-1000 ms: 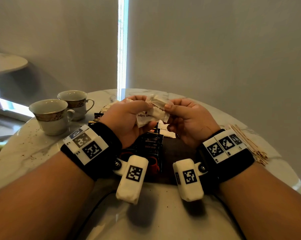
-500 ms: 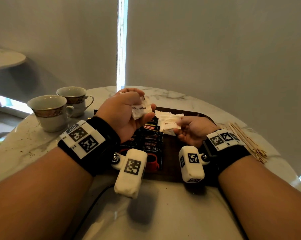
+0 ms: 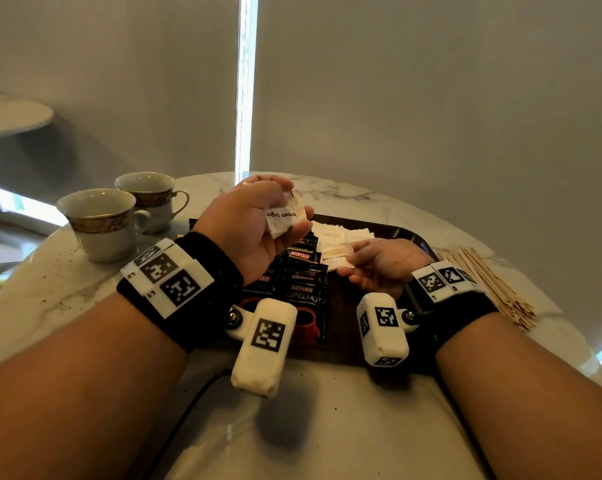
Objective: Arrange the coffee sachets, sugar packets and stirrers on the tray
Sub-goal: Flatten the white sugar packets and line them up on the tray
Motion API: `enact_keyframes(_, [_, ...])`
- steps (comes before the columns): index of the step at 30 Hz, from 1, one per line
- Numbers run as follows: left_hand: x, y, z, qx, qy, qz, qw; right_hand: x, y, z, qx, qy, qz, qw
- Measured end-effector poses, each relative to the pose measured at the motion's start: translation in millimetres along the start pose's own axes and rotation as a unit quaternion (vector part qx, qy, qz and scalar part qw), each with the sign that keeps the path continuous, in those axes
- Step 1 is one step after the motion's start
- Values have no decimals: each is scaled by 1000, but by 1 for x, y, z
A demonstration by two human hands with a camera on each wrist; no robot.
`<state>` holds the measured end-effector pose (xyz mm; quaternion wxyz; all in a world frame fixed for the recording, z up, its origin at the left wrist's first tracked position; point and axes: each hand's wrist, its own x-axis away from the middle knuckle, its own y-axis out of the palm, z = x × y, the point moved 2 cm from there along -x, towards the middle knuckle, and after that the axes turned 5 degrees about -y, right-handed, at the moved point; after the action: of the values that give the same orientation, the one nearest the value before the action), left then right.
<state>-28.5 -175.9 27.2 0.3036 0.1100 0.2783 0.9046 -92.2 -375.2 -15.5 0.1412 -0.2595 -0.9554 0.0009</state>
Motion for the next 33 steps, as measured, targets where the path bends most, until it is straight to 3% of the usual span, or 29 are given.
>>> enact_keyframes(5, [0,0,0,2,-4,-2,1000,6,0,-3,17,-6,14,1000])
enact_keyframes(11, [0,0,-1,6,-10,1,1000,7,-4,-7,117,-28,45,992])
enact_keyframes(23, [3,1,-2,14,-35,-10,999,7,-3,-7,63,-19,61,996])
enact_keyframes(29, [2,2,-5,-29,-54,-37,997,-1,-14,-7,160,-32,74,984])
enact_keyframes(33, [3,1,-5,-51,-58,-39,996,-3,-10,-7,35,-82,90,992])
